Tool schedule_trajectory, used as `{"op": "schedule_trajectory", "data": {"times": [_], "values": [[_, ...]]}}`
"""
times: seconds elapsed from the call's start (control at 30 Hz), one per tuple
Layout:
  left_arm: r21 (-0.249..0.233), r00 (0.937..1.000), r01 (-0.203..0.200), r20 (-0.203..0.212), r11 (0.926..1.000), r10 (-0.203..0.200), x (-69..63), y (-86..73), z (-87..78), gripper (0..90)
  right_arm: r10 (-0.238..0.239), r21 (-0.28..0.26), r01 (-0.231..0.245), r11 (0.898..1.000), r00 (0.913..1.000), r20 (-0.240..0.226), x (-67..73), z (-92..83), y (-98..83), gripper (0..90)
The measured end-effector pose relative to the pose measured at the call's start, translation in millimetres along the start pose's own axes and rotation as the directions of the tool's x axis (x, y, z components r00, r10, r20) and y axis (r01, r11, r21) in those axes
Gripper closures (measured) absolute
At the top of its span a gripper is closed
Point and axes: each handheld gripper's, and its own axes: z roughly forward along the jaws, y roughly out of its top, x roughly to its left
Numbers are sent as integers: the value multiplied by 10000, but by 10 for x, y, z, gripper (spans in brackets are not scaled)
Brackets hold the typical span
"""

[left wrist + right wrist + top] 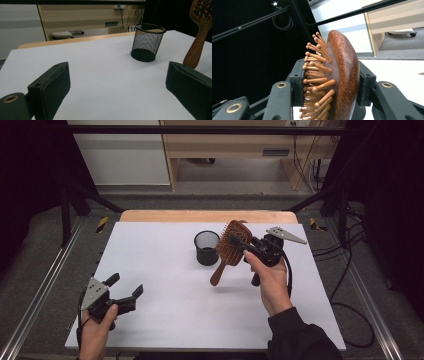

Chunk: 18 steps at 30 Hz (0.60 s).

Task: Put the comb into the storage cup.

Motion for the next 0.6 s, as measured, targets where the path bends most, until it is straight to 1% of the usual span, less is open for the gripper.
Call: {"op": "schedule_trajectory", "data": {"times": [0.03,0.1,0.17,0.23,0.4,0.5,0.6], "values": [[-99,10000,4,-4,10000,-4,19,1,-19,54,-8,1,8,10000,10000,20,0,1,9,523],[-275,9999,-2,-139,9996,-1,63,6,-39,52,1,-18,-1,10000,10000,64,3,12,29,523],[-336,9997,120,-202,9994,-127,89,2,-35,52,-8,-27,8,10000,10000,87,7,21,44,523],[-272,9997,134,-195,9995,-139,92,-7,-28,52,-36,-23,37,10000,9999,100,13,30,64,523],[-244,9997,-19,-224,9997,14,83,-14,-15,52,-98,-113,99,9999,9999,102,27,42,134,523],[-252,9997,-10,-260,9997,4,93,-18,-16,52,-125,-145,127,9998,9998,120,28,45,171,523],[-302,9995,90,-288,9995,-99,109,-21,-21,52,-73,-198,76,9998,9999,149,22,43,213,523]]}}
